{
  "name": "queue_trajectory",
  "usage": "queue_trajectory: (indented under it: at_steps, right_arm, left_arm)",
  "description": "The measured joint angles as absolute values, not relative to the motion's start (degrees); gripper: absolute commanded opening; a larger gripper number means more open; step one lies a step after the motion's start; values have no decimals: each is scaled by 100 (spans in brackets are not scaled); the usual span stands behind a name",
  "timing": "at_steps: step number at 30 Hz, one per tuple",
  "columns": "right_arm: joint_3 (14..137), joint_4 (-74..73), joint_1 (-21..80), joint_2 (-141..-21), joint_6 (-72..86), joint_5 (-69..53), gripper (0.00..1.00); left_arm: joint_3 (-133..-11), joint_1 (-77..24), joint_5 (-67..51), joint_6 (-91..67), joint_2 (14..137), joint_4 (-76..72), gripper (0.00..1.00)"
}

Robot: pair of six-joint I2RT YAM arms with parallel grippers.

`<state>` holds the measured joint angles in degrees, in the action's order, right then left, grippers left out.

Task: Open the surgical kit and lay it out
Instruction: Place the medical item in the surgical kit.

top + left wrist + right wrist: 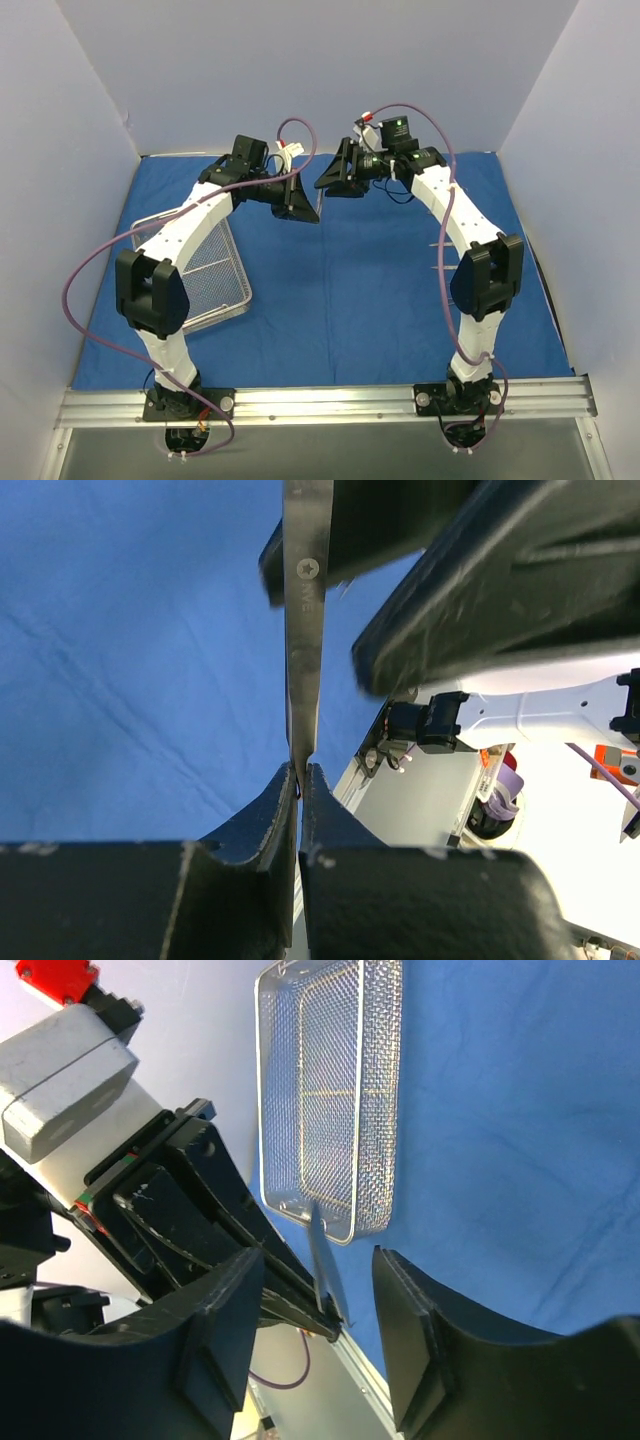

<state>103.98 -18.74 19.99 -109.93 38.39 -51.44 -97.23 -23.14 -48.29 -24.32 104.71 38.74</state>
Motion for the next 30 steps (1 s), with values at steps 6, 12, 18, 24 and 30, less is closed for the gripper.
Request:
queue_trajectory:
  at_steps: [6, 12, 18, 24, 30]
  right_arm:
    - [10600, -2202, 2130, -11078, 3691, -5037, 34]
    - [10604, -2493, 2156, -11166, 3577, -4880, 0]
    - [10331, -2480, 2043, -11146, 3745, -4716, 0]
    - [9336, -2591, 1380, -10779, 4219, -4101, 0]
    - [8082, -3365, -123, -9570, 4460, -3103, 0]
  left_arm:
    - [-9771, -2364, -4821, -2414, 10514, 3883, 2]
    - [-9856, -2440, -4748, -2366, 10565, 3940, 3]
    - [-9856, -2458, -4633, -2228, 10573, 3948, 80]
    - [-9590, -2095, -4259, -2233, 10436, 3918, 94]
    - [-9406, -1066, -3474, -2252, 10237, 4165, 94]
